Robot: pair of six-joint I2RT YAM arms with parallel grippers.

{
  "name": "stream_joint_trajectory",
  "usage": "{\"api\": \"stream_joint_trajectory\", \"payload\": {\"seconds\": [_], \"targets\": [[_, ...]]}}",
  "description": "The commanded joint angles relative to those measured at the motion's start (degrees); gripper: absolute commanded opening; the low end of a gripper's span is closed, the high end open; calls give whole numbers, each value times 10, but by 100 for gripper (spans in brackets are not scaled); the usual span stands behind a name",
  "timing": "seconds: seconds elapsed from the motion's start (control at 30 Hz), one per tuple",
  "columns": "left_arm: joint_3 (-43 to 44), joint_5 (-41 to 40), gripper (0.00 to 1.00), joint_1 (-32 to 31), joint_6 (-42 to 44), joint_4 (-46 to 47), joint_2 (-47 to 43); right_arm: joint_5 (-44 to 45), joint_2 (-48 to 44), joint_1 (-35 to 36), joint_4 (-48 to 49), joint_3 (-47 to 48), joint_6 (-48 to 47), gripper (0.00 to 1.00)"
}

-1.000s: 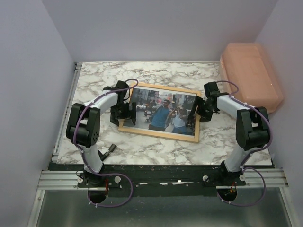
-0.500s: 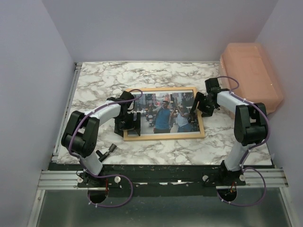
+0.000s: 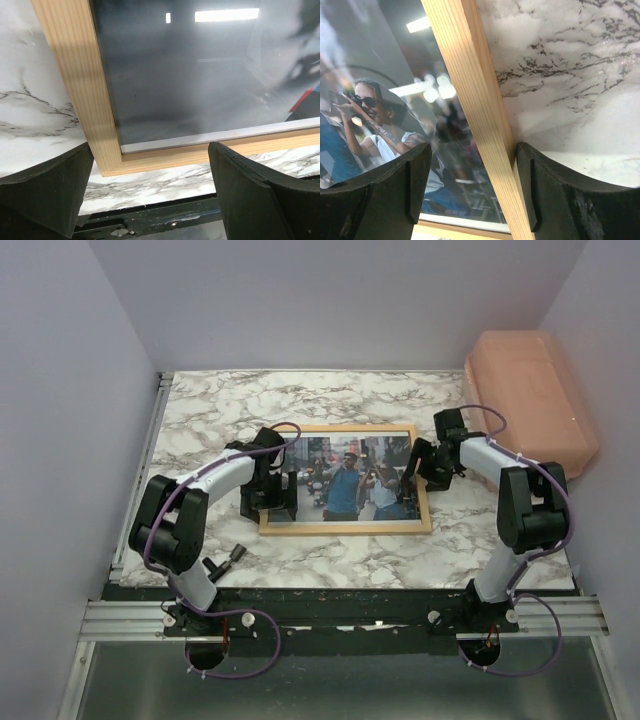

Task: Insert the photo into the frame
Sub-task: Adjust the photo frame at the center of the board, then reset both arms

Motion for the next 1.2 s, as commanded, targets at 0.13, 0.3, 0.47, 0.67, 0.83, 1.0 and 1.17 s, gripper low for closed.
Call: {"api": "stream_joint_trajectory", "payload": {"seconds": [0.13,0.3,0.47,0.67,0.83,1.0,1.17], "targets": [[35,-85,99,3,-5,8,-109,56,-81,9,-39,2,-1,77],[11,-139,98,3,21,81,-234,88,-183,9,19,-21,-31,78],[-66,-176,99,7,43,208,-361,104,-312,9,146,-117,-78,80],[-209,-251,98,19,96,395,-495,154,-440,9,312,-285,-114,82],[-366,-346,99,59,128,546,-607,225,-510,9,433,-415,-144,83],[-468,-308,99,141,149,699,-567,308,-522,8,615,-550,-120,80],[-506,-284,99,166,168,903,-430,285,-405,7,777,-574,-155,81]]}}
